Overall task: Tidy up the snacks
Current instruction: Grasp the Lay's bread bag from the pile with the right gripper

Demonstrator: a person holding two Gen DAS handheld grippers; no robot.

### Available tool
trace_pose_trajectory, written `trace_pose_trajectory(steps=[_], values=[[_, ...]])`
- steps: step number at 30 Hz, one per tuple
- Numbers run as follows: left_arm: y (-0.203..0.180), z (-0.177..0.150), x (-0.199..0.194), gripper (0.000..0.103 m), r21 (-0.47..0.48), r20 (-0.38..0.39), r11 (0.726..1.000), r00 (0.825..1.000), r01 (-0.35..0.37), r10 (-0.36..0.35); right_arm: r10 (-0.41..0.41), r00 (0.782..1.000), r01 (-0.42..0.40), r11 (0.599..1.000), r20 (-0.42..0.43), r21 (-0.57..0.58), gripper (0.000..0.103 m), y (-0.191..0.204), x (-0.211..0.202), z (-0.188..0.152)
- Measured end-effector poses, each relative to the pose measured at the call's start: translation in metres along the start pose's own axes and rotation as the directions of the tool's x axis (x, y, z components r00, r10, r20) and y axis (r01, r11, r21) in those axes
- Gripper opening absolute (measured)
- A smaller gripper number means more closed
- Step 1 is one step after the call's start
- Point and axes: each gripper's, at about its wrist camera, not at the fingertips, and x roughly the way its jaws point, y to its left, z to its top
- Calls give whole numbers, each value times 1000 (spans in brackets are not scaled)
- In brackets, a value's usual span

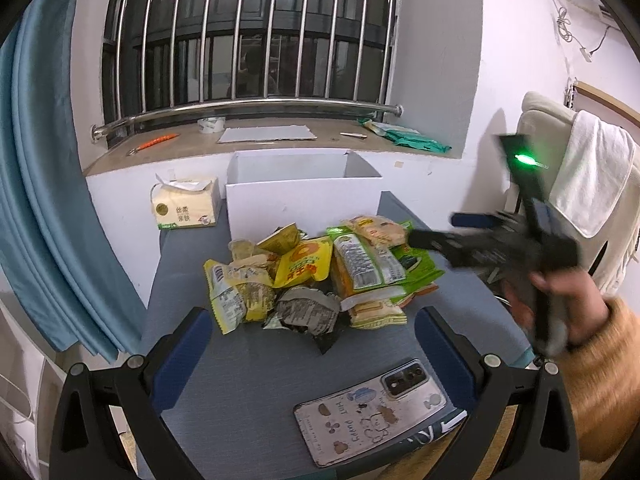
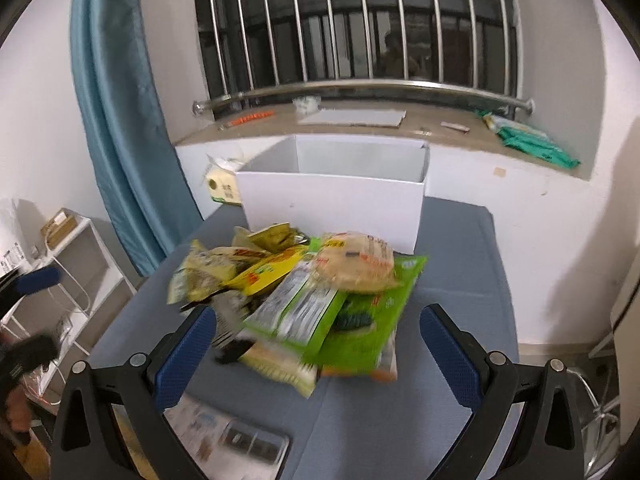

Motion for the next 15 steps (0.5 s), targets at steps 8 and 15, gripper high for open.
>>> trace_pose_trajectory(steps=[8, 15], values=[[22, -9, 11, 103, -42, -33, 999, 999, -20, 19, 31, 989, -30, 1000, -142, 7, 103, -20, 93, 39], [43, -18, 27, 103, -64, -73, 997, 997, -39, 34, 64, 973, -56, 997, -223, 43, 79, -28, 118, 35]])
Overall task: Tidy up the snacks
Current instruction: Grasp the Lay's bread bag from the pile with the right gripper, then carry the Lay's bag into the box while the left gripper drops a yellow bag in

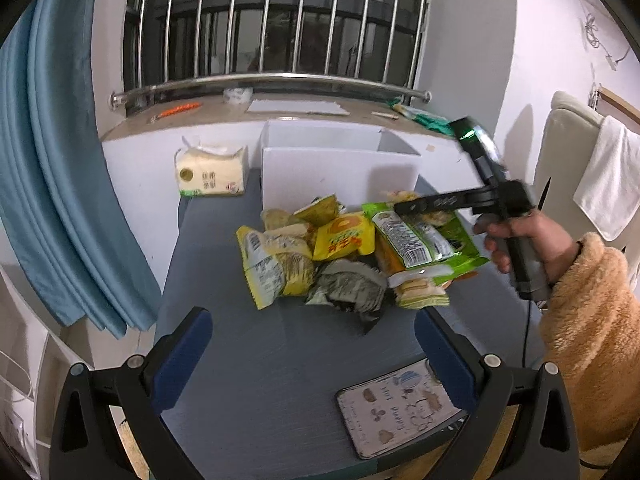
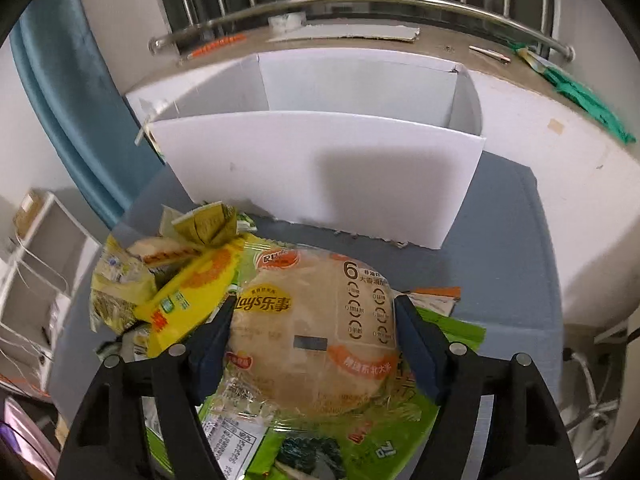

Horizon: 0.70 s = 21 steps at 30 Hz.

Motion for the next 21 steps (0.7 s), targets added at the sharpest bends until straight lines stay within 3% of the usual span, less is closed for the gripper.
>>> trace_pose_trajectory(steps=[7, 13, 21], values=[[23, 7, 42, 103, -66, -65, 998, 998, 20, -24, 41, 992, -44, 999, 118, 23, 79, -1, -47, -9], [46, 26, 97, 103, -171, -135, 983, 987, 59, -83, 77, 969, -81, 997, 235, 8, 79, 8, -109, -36], [73, 36, 173, 103, -297, -254, 953, 957, 58, -137, 98, 942, -112, 993, 321, 24, 79, 17, -158, -89]])
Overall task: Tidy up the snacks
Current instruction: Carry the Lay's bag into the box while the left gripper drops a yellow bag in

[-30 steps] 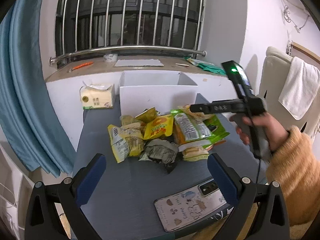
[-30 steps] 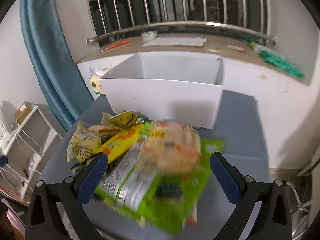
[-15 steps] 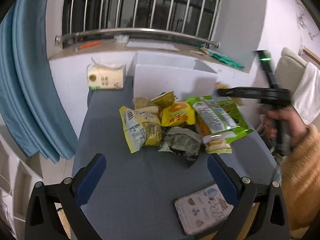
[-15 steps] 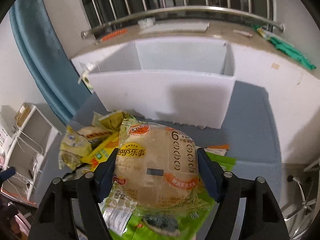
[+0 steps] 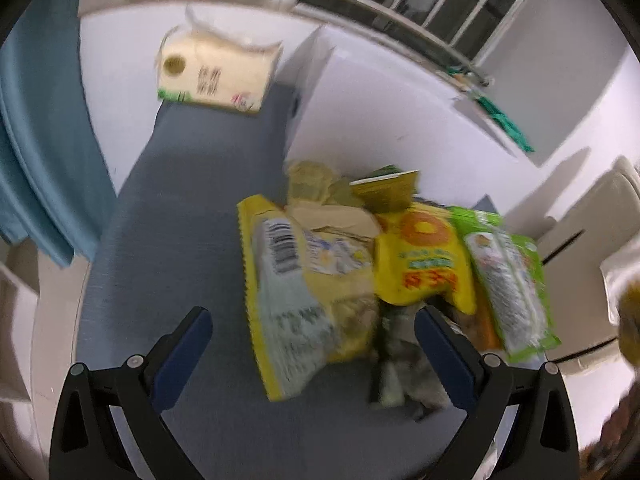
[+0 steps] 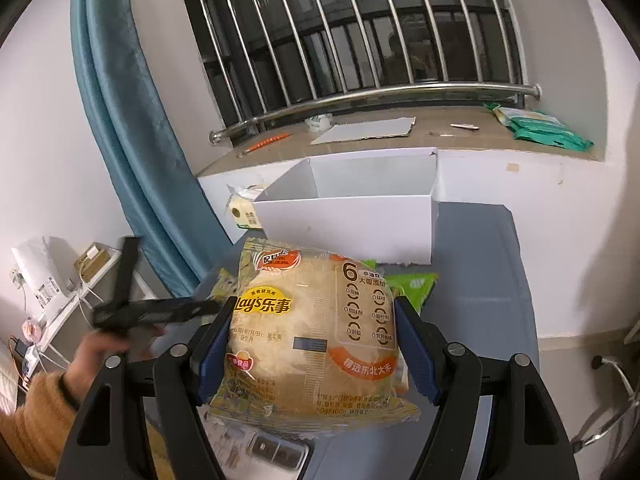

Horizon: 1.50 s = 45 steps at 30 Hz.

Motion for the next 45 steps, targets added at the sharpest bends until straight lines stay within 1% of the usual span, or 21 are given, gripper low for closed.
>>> trace_pose_trajectory(steps=[3, 5, 6, 7, 8, 9, 12, 14, 16, 19, 22, 24, 27, 30, 33, 37, 40, 41, 43, 44, 45], values=[[3, 4, 16, 102, -14, -31, 999, 999, 39, -39, 10, 1000, -10, 1000, 9, 19, 79, 0, -12, -11], [4, 4, 25, 94, -22, -44, 999, 998, 44, -45, 11, 1000, -11, 999, 10, 31, 79, -2, -17, -16], [2, 4, 24, 59, -9, -29, 999, 999, 41, -41, 15, 1000, -15, 999, 7, 36, 79, -2, -17, -17], [1, 4, 24, 48, -7, -41, 998, 997, 66, -66, 19, 1000, -19, 999, 5, 40, 79, -3, -16, -18], [2, 3, 25, 45, -29, -52, 993, 992, 112, -114, 17, 1000, -17, 999, 5, 45, 79, -3, -17, -20], [2, 1, 23, 43, -36, -47, 993, 992, 113, -115, 18, 1000, -18, 999, 3, 50, 79, -4, -16, -21], [-12, -8, 4, 42, 76, 29, 997, 999, 14, -16, 23, 1000, -23, 998, 4, 54, 79, -3, -16, -23], [-19, -13, -16, 42, 124, 95, 992, 995, -36, 25, 21, 1000, -21, 998, 8, 52, 79, -2, -16, -22], [-27, -13, -38, 41, 156, 162, 986, 986, -63, 37, 23, 1000, -24, 998, 16, 51, 79, -2, -15, -22], [-38, -4, -72, 41, 191, 251, 981, 968, -44, -6, 21, 999, -23, 998, 32, 54, 79, -1, -12, -16], [-50, 17, -96, 41, 214, 307, 977, 950, -22, -46, 9, 998, -12, 999, 55, 52, 79, 0, -4, -2], [-58, 34, -107, 41, 231, 337, 973, 938, -1, -79, 12, 998, -15, 999, 68, 52, 79, -3, 5, 14], [-76, 74, -111, 41, 260, 372, 965, 922, 5, -106, -18, 996, 14, 999, 82, 44, 79, -9, 26, 46], [-86, 114, -98, 41, 266, 367, 964, 924, 4, -105, -53, 995, 47, 997, 85, 64, 79, -21, 58, 85], [-100, 162, -67, 41, 270, 330, 963, 940, -7, -86, -103, 994, 99, 991, 40, 91, 79, -40, 102, 124], [-110, 197, -35, 41, 300, 300, 953, 953, -47, -47, -173, 984, 175, 982, -38, 74, 79, -63, 152, 159], [-114, 206, -17, 42, 309, 270, 950, 962, -48, -39, -180, 981, 186, 979, -72, 90, 79, -80, 176, 178], [-116, 210, -11, 45, 310, 259, 949, 965, -55, -28, -181, 980, 188, 978, -79, 90, 79, -83, 182, 183], [-119, 214, 0, 59, 320, 231, 944, 973, -79, 3, -209, 975, 214, 974, -75, 74, 80, -86, 192, 191], [-120, 215, 5, 85, 319, 214, 943, 976, -97, 28, -210, 975, 215, 974, -70, 68, 89, -87, 195, 193], [-120, 214, 6, 103, 313, 215, 943, 976, -111, 43, -213, 974, 218, 973, -74, 74, 97, -89, 199, 196]])
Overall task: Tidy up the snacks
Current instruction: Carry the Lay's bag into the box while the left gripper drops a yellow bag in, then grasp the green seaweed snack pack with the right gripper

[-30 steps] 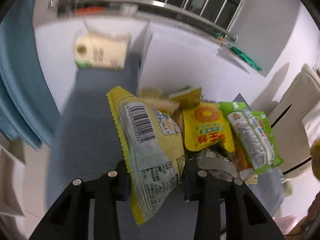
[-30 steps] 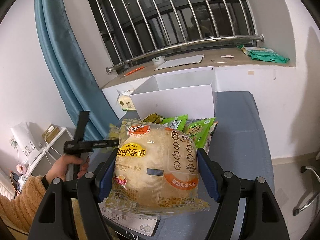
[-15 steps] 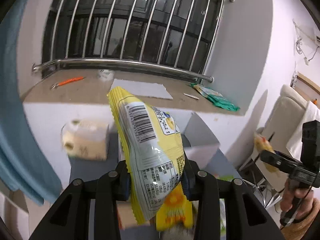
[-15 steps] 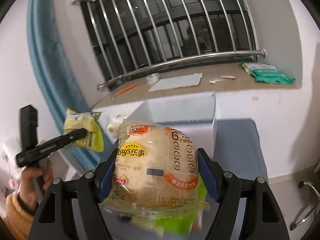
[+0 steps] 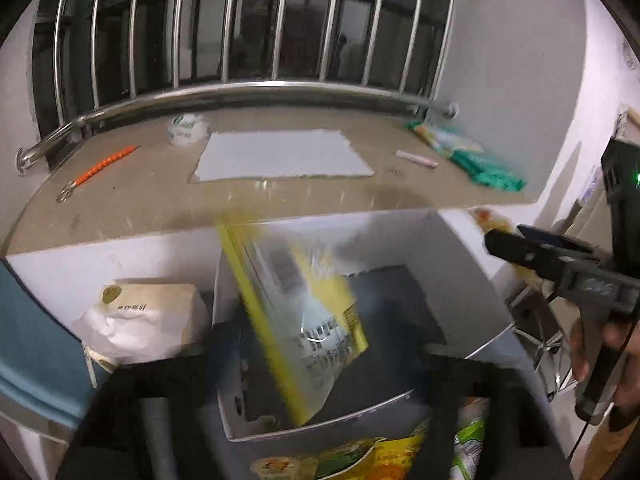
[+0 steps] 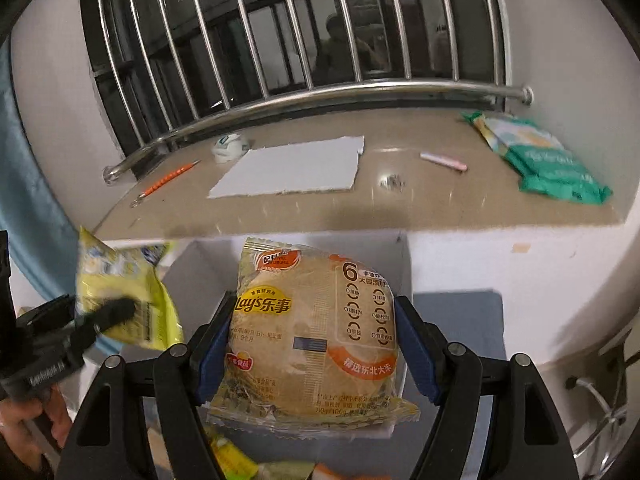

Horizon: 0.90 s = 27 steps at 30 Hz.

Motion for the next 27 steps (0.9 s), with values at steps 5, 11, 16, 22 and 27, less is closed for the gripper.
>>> trace_pose_trajectory(steps=[5, 11, 16, 22, 27], values=[[5, -9, -14, 103, 6, 51, 999, 998, -36, 36, -1, 1000, 1, 1000, -16, 13, 103, -3, 1, -1], [5, -21, -58, 103, 28, 121, 1000, 993, 9, -12, 76, 997, -77, 997, 34, 27, 103, 0, -35, -13], [-13, -52, -106, 103, 69, 152, 996, 987, 48, -58, 147, 982, -145, 989, 116, -29, 103, 16, -96, -40], [-40, -118, -166, 103, 50, 139, 994, 985, 98, -104, 190, 969, -171, 977, 155, -130, 103, 38, -171, -107], [-53, -169, -204, 103, 8, 188, 995, 977, 103, -103, 107, 976, -89, 991, 191, -101, 103, 45, -210, -174]])
